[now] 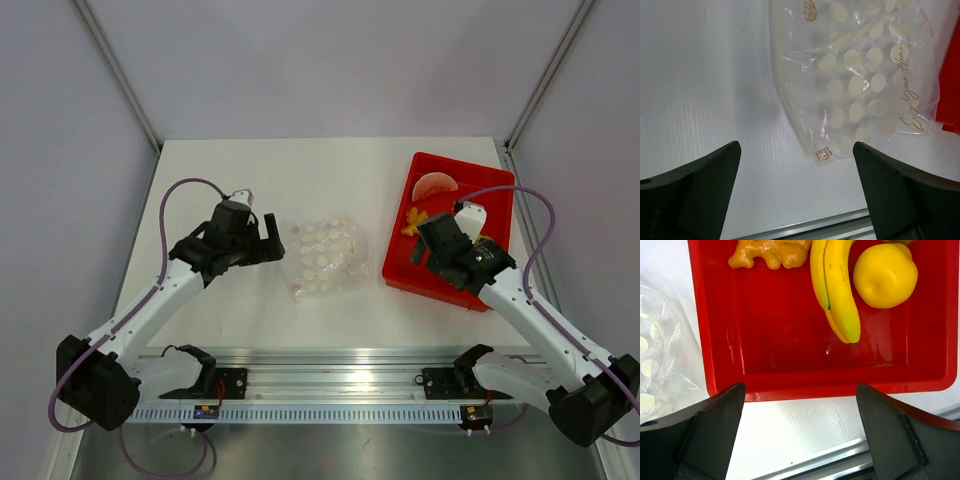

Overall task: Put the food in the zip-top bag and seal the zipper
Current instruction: Pick up the zipper food storage bag at the center of the board.

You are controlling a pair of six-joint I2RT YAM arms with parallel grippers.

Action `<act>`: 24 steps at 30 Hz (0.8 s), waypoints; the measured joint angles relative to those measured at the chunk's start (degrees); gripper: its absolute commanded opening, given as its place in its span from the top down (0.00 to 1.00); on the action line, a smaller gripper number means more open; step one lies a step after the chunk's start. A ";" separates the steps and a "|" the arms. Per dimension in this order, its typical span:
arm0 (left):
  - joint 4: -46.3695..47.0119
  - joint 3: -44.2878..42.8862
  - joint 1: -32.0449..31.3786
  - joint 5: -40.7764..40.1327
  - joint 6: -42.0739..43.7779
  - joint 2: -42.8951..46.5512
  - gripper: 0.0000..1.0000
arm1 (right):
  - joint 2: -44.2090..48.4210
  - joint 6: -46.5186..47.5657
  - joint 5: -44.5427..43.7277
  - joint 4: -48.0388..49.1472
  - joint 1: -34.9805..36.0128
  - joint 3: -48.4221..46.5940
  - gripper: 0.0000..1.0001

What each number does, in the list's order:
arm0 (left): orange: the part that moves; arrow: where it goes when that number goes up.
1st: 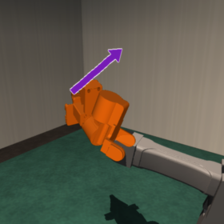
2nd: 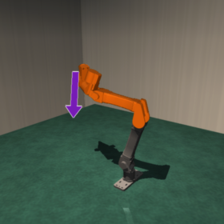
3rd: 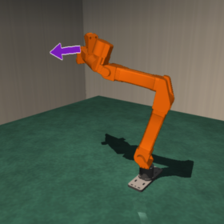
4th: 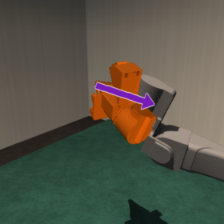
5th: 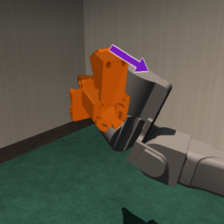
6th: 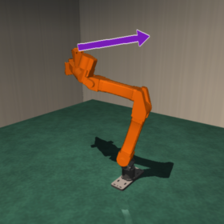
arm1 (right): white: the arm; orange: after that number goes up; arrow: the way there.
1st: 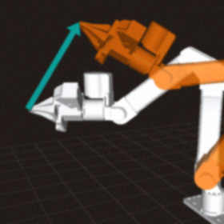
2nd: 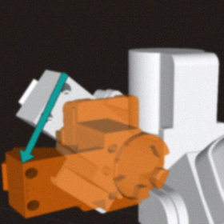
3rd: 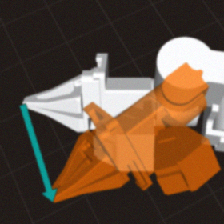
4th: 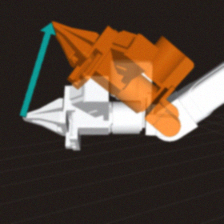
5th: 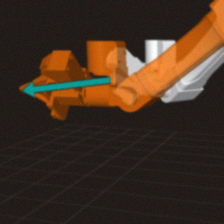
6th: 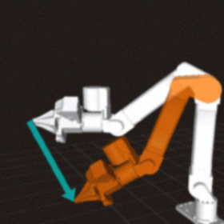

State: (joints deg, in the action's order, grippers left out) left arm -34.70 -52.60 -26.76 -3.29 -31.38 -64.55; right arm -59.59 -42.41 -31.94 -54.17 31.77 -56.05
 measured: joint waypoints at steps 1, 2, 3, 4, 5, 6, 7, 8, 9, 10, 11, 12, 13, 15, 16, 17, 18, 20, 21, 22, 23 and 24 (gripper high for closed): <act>0.20 0.24 0.04 0.07 0.02 0.00 0.01 | -0.24 0.00 0.07 0.13 0.00 0.00 0.01; 0.31 0.52 0.11 0.09 0.04 0.00 0.01 | -0.52 0.15 0.15 0.33 0.00 0.00 0.01; 0.26 0.70 0.17 0.09 0.09 0.00 0.01 | -0.79 0.33 0.24 0.50 0.02 0.00 0.00; 0.26 0.87 0.26 0.09 0.11 -0.02 0.01 | -1.09 0.66 0.63 0.76 0.00 0.00 0.01; 0.24 0.94 0.37 0.11 0.31 -0.02 0.01 | -1.33 1.22 1.40 1.20 0.00 0.00 0.01; 0.24 0.96 0.61 0.11 0.50 -0.02 0.01 | -1.46 1.97 2.14 1.77 0.02 0.00 0.01; 0.26 0.96 0.94 0.13 0.72 -0.02 0.01 | -1.46 2.80 3.13 2.56 0.02 0.00 0.01; 0.24 0.96 1.42 0.15 0.96 -0.02 0.01 | -1.46 3.78 3.72 3.63 0.33 -0.02 0.01; 0.22 0.96 2.16 0.22 1.22 0.00 0.01 | -1.49 4.48 4.20 4.28 0.87 -0.24 0.01; 0.20 0.98 2.78 0.44 1.49 0.00 0.01 | -1.97 5.31 4.42 4.85 1.92 -0.85 0.01; 0.15 1.05 4.42 0.59 1.75 0.04 0.01 | -2.89 6.01 4.28 5.20 3.67 -2.14 0.01; 0.31 1.33 5.92 0.74 1.99 0.13 0.01 | -4.52 6.69 3.41 5.40 6.05 -4.07 0.00; 0.37 1.86 7.85 1.46 2.23 0.37 0.01 | -6.84 7.21 2.51 5.18 8.55 -6.58 0.00; 0.17 3.10 11.63 2.84 2.25 0.68 0.01 | -14.19 8.24 -0.48 5.01 14.40 -14.25 0.01; 0.11 3.80 13.90 3.91 2.19 0.76 0.01 | -18.91 8.68 -2.05 4.70 17.20 -18.58 0.01; 0.09 4.52 16.04 5.11 2.01 0.76 0.01 | -23.26 9.25 -3.56 4.90 19.80 -22.60 0.00; 0.04 5.20 18.08 6.01 1.75 0.76 0.01 | -27.78 9.79 -4.59 5.68 22.47 -26.32 0.01; -0.81 5.95 21.40 7.08 1.44 0.79 0.01 | -36.20 11.04 -6.01 5.64 27.19 -32.44 0.00; -1.46 6.05 22.60 7.21 1.38 0.92 0.01 | -39.93 11.67 -5.97 5.86 29.11 -34.91 0.00; -1.99 6.10 23.32 7.32 1.31 1.14 0.01 | -42.95 12.20 -5.75 5.86 30.45 -36.74 0.01; -2.71 6.10 24.15 7.30 1.27 1.64 0.01 | -46.27 12.83 -5.18 6.19 31.74 -38.84 0.01; -3.30 6.12 24.90 7.30 1.11 2.32 0.01 | -49.20 13.38 -4.37 6.56 32.72 -40.50 0.01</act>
State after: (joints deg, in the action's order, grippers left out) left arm -38.00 -46.48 -1.87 4.01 -30.26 -62.24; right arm -108.79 -29.04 -36.32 -47.62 64.49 -96.55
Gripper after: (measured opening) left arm 0.988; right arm 0.993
